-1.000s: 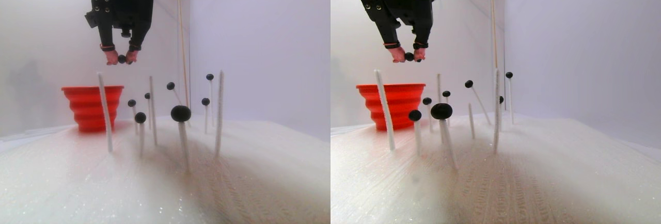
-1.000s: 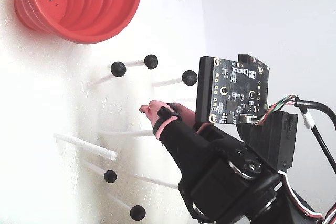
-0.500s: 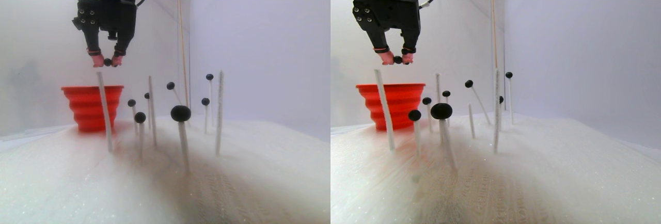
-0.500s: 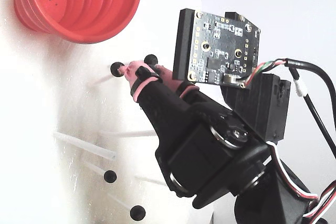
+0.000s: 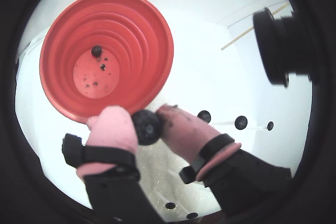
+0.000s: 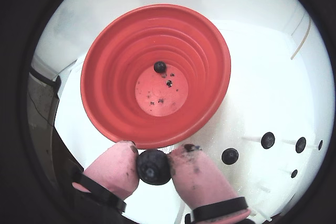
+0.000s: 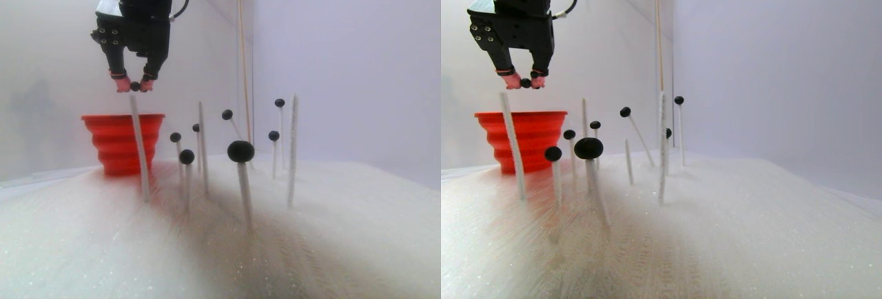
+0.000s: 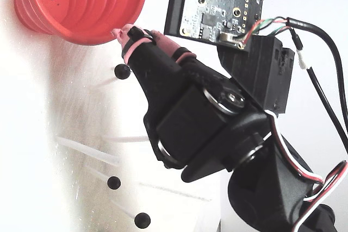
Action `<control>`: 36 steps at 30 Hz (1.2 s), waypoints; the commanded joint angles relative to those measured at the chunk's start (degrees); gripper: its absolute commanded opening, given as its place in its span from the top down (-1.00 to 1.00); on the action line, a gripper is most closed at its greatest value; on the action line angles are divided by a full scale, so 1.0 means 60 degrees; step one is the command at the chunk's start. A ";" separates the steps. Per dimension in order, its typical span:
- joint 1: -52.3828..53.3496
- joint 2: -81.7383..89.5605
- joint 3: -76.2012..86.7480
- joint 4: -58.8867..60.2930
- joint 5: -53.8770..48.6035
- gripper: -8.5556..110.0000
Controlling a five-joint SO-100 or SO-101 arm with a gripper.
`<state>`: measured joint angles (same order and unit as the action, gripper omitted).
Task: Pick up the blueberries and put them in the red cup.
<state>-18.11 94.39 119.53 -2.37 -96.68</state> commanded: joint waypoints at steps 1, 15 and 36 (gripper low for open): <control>-0.0117 -0.0059 -0.1128 -0.0454 0.0088 0.68; -0.0366 -0.1362 -0.2021 -0.1318 0.0308 0.67; -0.0264 -0.2124 -0.2417 -0.1875 0.0322 0.55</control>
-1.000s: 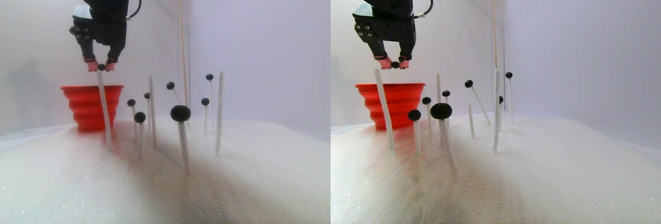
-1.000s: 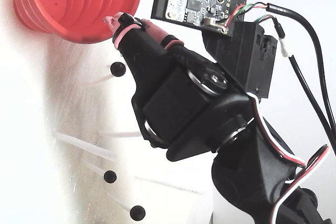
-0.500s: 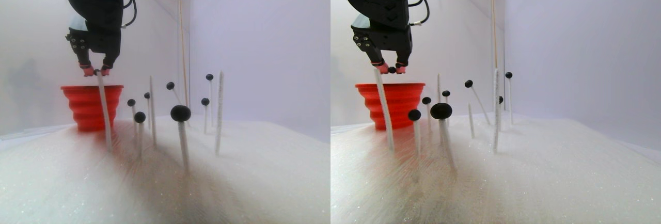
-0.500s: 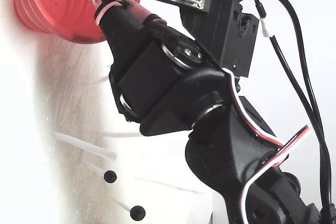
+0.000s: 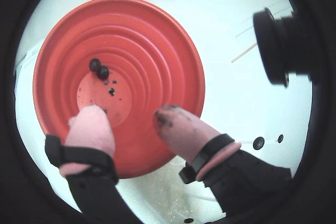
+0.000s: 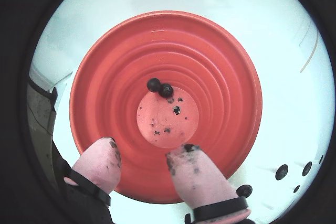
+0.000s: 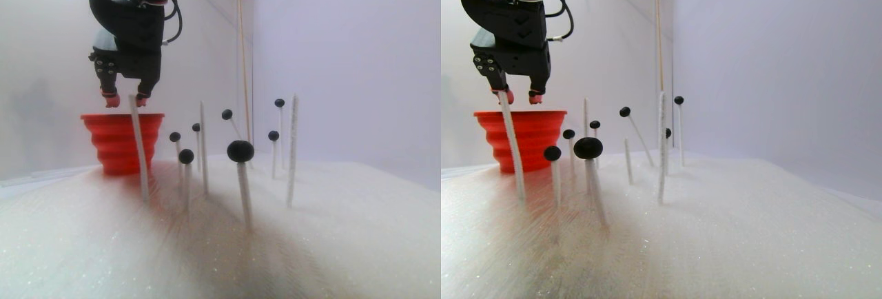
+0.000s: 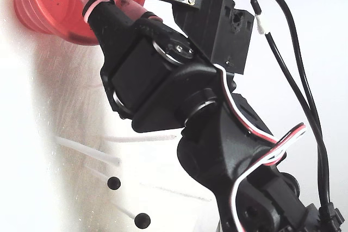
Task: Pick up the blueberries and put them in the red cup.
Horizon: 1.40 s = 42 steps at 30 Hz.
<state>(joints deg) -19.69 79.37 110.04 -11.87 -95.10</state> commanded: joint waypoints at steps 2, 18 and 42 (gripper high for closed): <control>0.0029 0.0469 -0.0747 -0.0293 0.0059 0.56; 0.0278 0.1362 -0.0146 -0.0103 -0.0059 0.57; 0.1069 0.2798 0.0937 0.0791 -0.0527 0.59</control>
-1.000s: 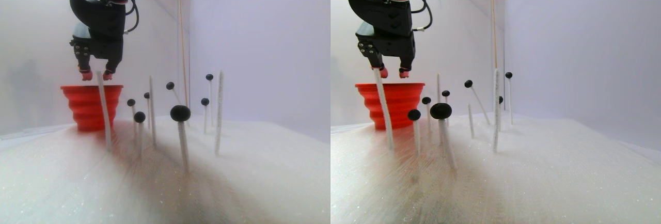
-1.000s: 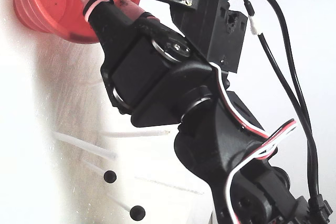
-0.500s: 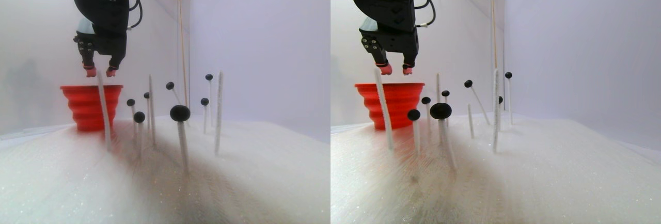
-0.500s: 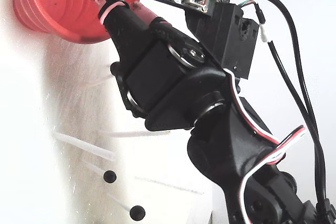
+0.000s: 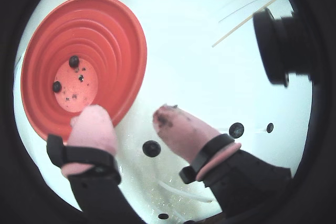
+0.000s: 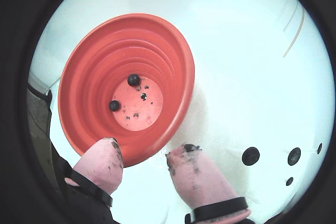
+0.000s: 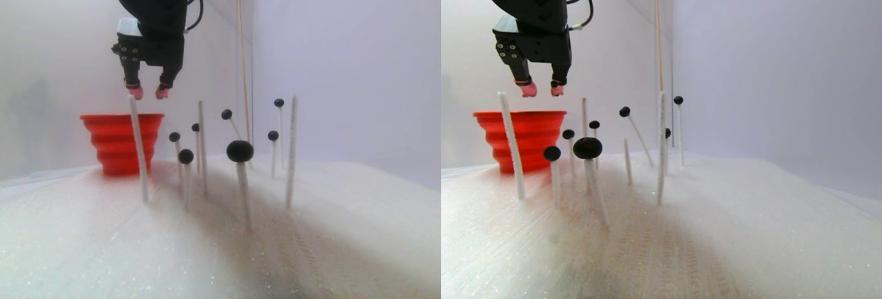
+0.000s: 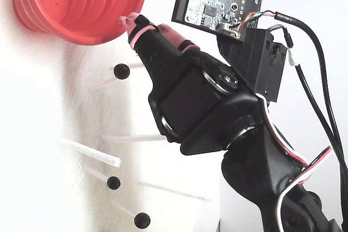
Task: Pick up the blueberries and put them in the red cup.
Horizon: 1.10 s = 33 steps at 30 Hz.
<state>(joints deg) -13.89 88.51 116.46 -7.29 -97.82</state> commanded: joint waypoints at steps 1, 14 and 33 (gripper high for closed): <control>0.0132 0.1318 -0.0103 0.0073 -0.0088 0.59; 0.0718 0.1655 0.0059 0.0542 -0.0396 0.59; 0.1597 0.1919 0.0396 0.0908 -0.1025 0.59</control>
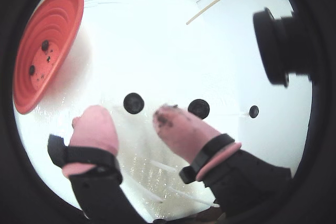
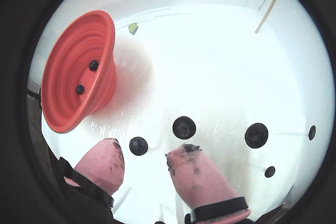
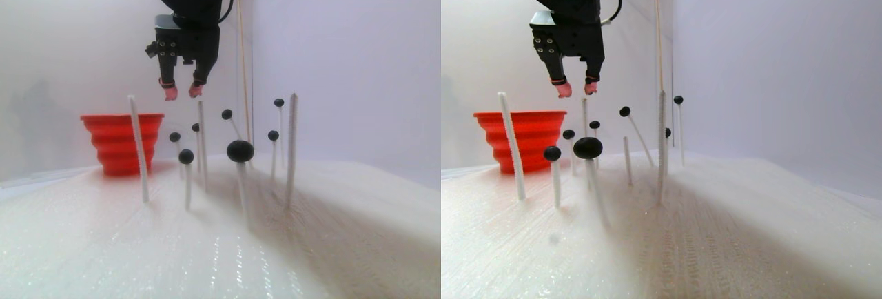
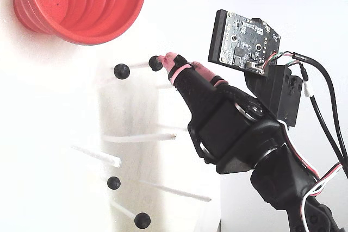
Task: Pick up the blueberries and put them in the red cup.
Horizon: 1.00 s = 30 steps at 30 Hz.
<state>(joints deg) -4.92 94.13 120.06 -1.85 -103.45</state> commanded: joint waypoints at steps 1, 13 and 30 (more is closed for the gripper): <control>0.0146 0.0908 -0.0205 0.0000 -0.0132 0.59; 0.0527 0.0381 -0.0205 -0.0176 -0.0425 0.59; 0.0718 -0.0234 0.0015 -0.0469 -0.0557 0.59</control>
<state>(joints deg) -0.70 92.02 121.73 -2.81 -105.91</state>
